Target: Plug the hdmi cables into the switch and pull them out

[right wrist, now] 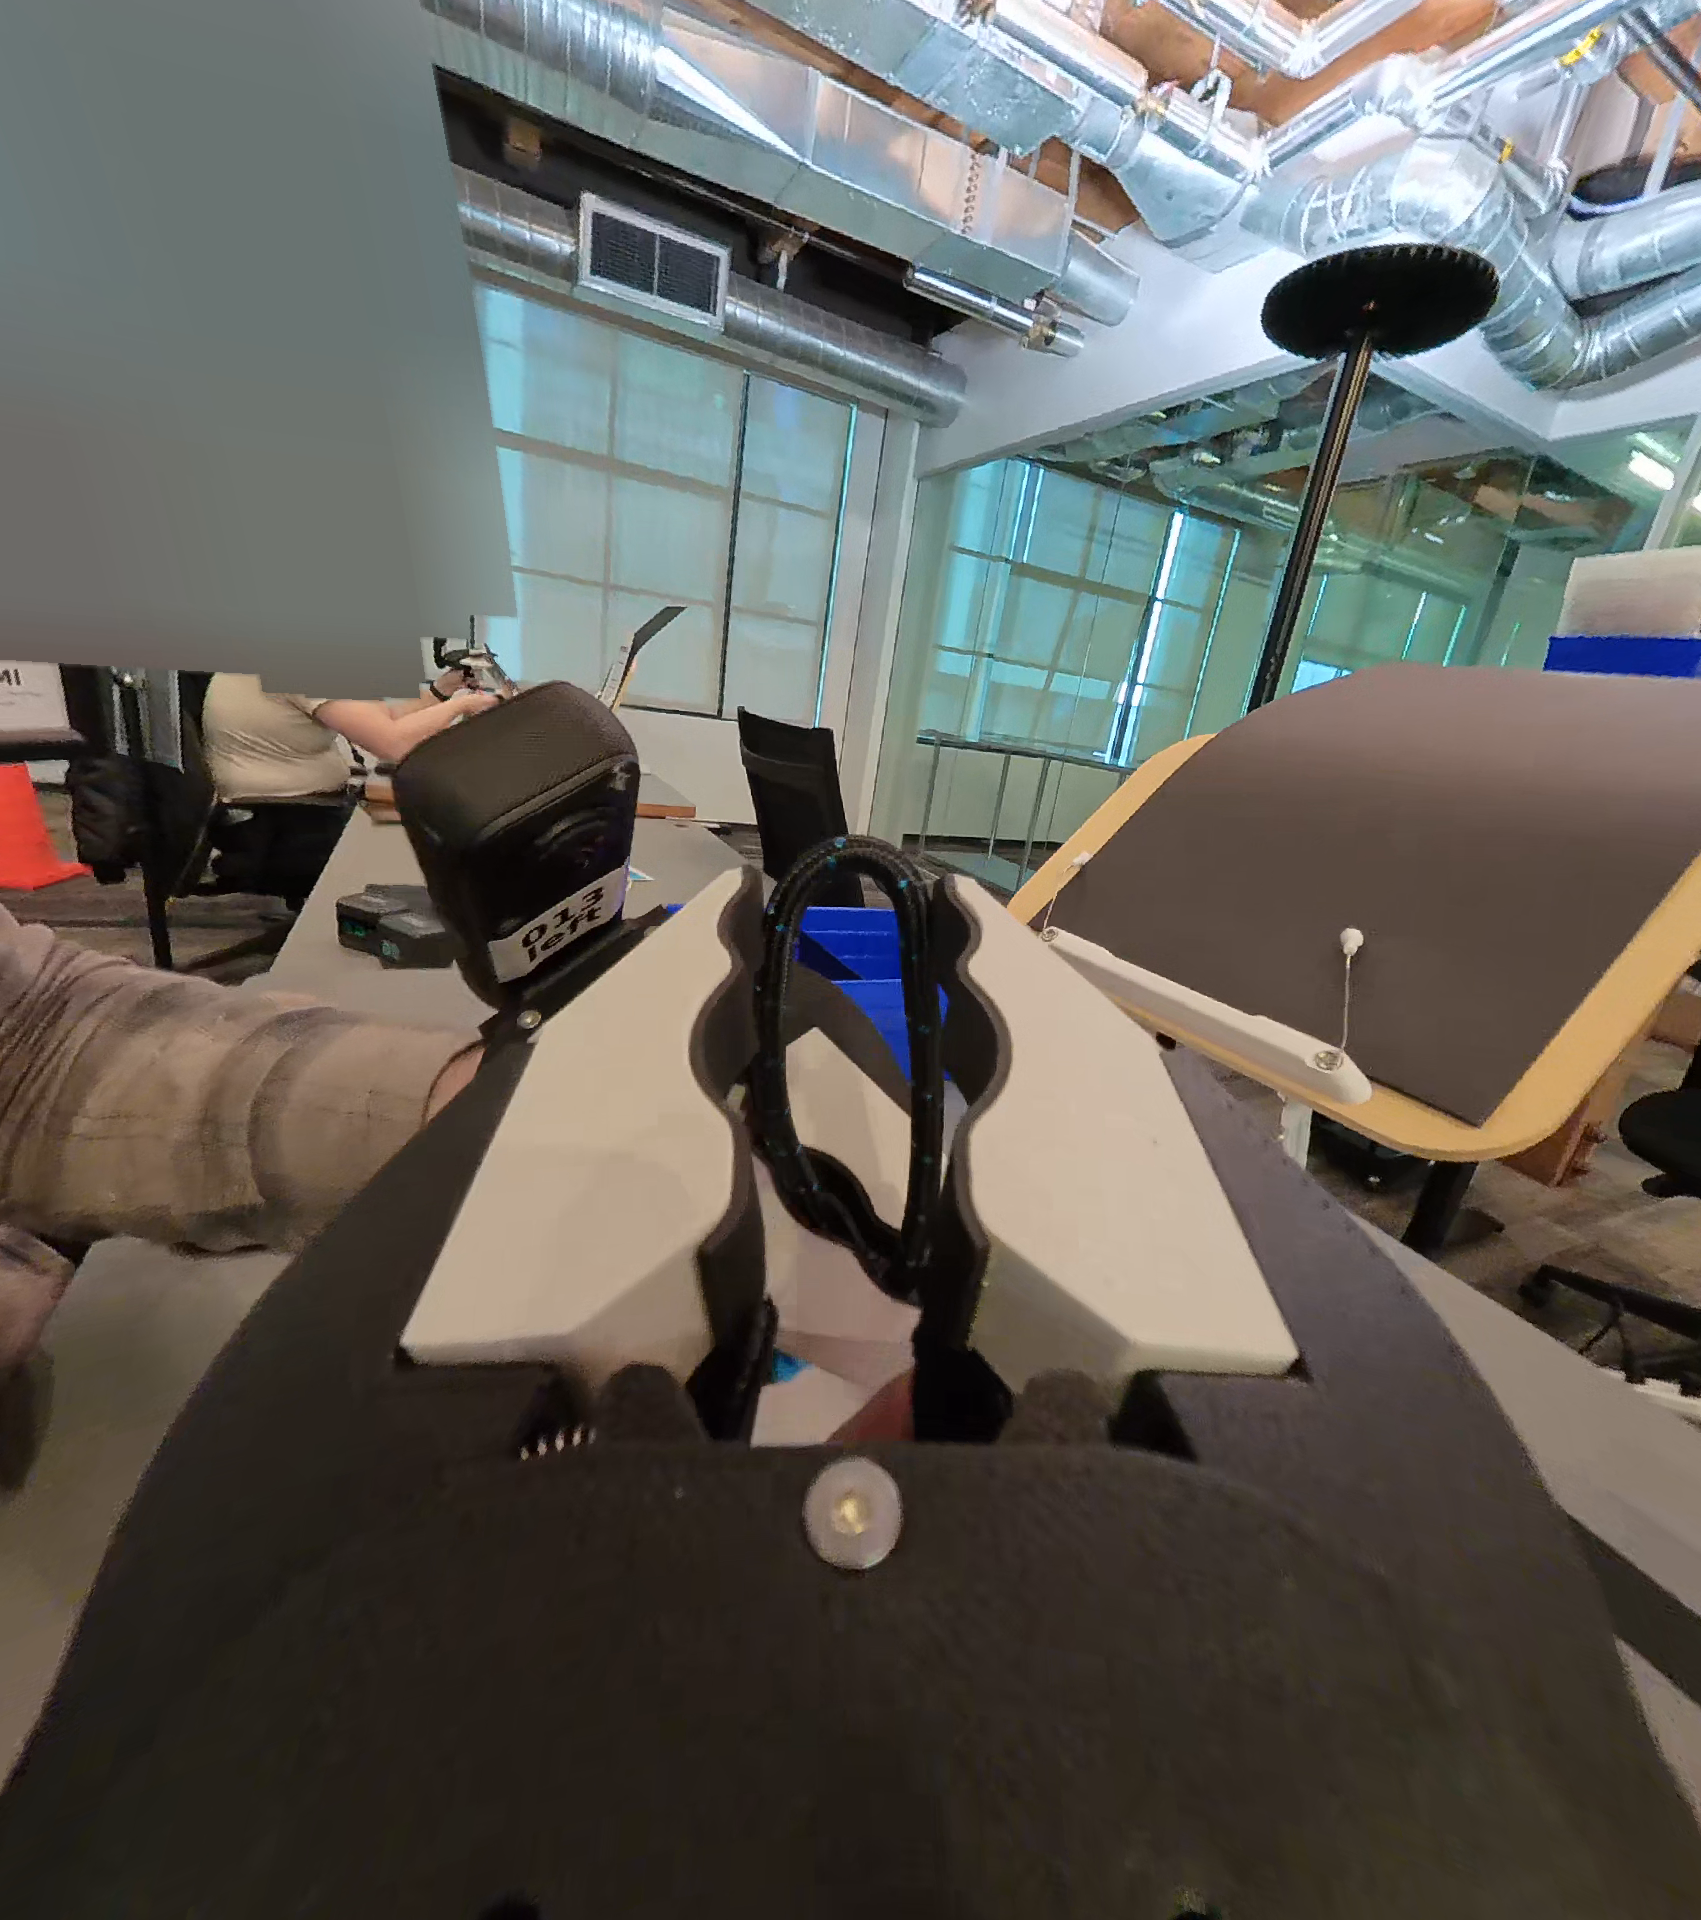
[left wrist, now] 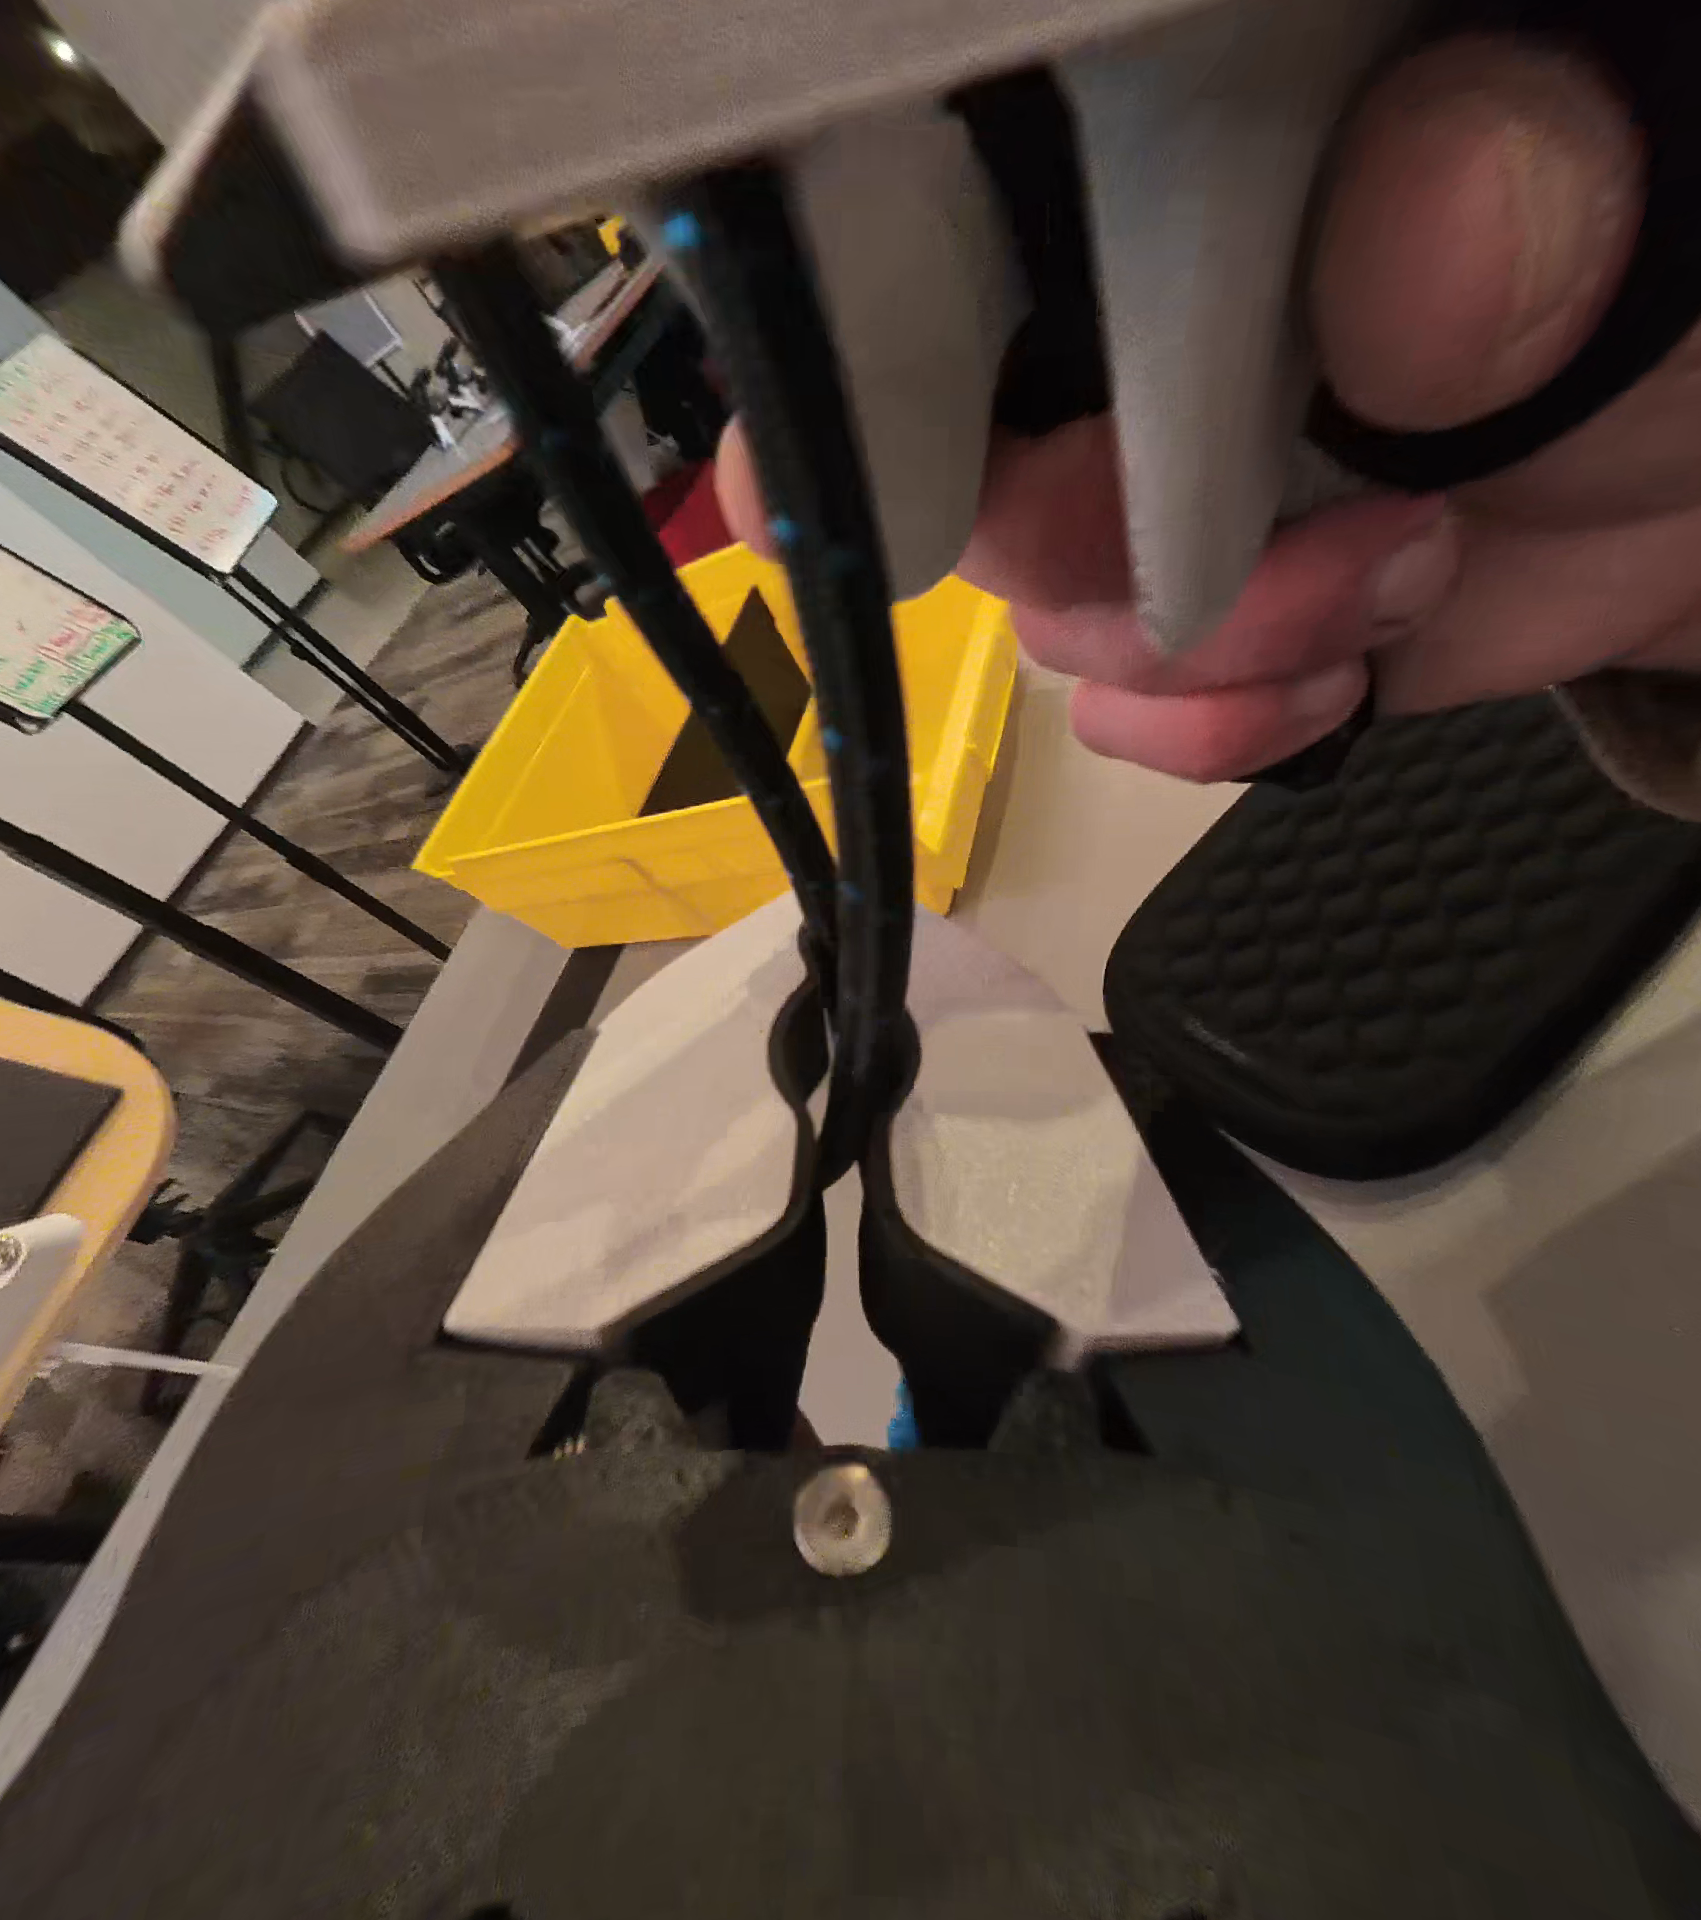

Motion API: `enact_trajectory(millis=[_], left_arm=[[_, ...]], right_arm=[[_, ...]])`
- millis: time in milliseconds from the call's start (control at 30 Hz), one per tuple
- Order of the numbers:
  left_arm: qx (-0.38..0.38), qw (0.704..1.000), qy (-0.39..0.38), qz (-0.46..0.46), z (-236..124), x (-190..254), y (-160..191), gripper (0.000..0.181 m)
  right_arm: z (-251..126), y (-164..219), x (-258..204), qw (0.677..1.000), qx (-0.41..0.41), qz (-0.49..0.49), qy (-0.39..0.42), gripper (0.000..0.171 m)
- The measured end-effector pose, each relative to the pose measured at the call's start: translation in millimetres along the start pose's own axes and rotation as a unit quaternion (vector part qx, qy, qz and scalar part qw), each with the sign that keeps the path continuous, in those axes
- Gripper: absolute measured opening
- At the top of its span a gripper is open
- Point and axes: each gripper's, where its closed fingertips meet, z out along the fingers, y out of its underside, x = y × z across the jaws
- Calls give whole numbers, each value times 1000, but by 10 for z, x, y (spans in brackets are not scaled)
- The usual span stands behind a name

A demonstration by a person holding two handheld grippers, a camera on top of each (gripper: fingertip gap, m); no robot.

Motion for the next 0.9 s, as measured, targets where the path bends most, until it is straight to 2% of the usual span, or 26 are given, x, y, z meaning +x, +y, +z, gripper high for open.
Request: enact_trajectory(millis=[133, 200, 300, 433, 500, 567, 633, 767, 900], left_arm=[[-18, 1000, -3, -11, -39, -115, 25, 0], [-19, 999, -29, -17, -56, -207, 29, 0], [-27, 997, -75, 8, -98, -323, 39, 0], [-44, 993, -98, 57, -81, -296, 17, 0], [-60, 989, -101, 90, -47, -252, 38, 0], [-60, 989, -99, 92, -32, -220, 27, 0], [-67, 987, -110, 97, -23, -235, 41, 0], [-74, 985, -105, 116, 22, -180, 56, 0], [-70, 983, -110, 127, 16, -200, 27, 0]], right_arm=[[17, -24, 55, 1000, -12, -6, 20, 34], [20, -58, 53, 999, -15, -3, 31, 67], [4, 74, 82, 997, -59, -8, 54, 102], [78, 192, 90, 995, -72, -14, 72, 108], [151, 212, 57, 995, -71, -24, 69, 101], [176, 173, 121, 993, -52, -39, 95, 78], [194, 132, 158, 993, -24, -44, 111, 71], [277, 210, 52, 995, -27, -56, 79, 48], [255, 193, 66, 995, -34, -63, 69, 34]])
